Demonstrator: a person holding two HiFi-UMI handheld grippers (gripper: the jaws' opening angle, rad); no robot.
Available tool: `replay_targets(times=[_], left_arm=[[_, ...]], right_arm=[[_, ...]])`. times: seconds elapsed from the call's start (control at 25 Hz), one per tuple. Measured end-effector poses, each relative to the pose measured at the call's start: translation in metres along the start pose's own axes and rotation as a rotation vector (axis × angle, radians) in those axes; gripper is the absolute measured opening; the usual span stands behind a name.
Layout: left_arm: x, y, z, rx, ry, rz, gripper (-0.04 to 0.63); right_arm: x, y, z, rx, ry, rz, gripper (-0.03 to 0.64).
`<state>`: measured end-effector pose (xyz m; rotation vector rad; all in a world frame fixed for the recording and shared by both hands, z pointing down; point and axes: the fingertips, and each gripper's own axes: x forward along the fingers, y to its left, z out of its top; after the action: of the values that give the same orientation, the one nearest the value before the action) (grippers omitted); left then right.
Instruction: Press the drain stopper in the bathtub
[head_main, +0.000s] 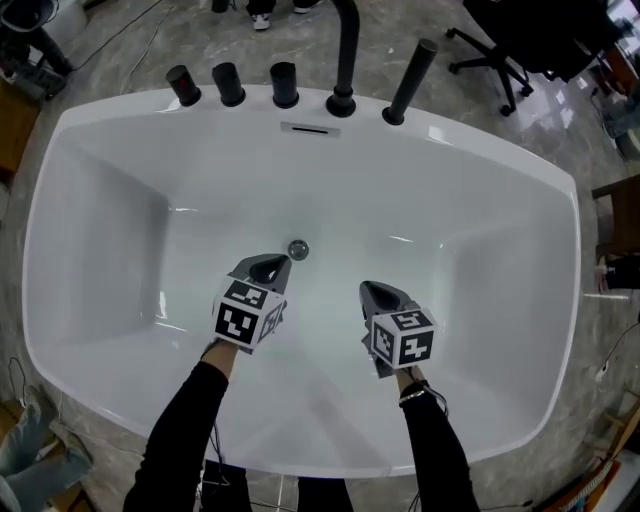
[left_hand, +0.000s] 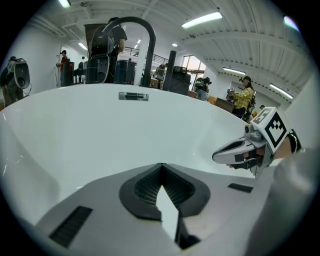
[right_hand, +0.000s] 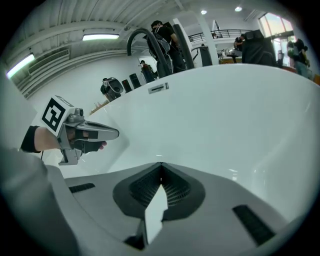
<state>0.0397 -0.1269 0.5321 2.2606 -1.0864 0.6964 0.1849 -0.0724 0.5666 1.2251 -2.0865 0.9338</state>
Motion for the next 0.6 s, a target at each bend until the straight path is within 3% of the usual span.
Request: replay_targets(times=[0.28,0.6], left_arm=[[0.040,0.020,-0.046,0.016,0.063,0.015,0.002],[0.087,0.031,-0.082,0.068,0.116,-0.022,0.002]], right_arm=[[0.045,-0.006,-0.040,0.041,0.033,-0.001,0.002],[0.078,-0.015,-0.077,0.082,0.062,0.016,0.002]])
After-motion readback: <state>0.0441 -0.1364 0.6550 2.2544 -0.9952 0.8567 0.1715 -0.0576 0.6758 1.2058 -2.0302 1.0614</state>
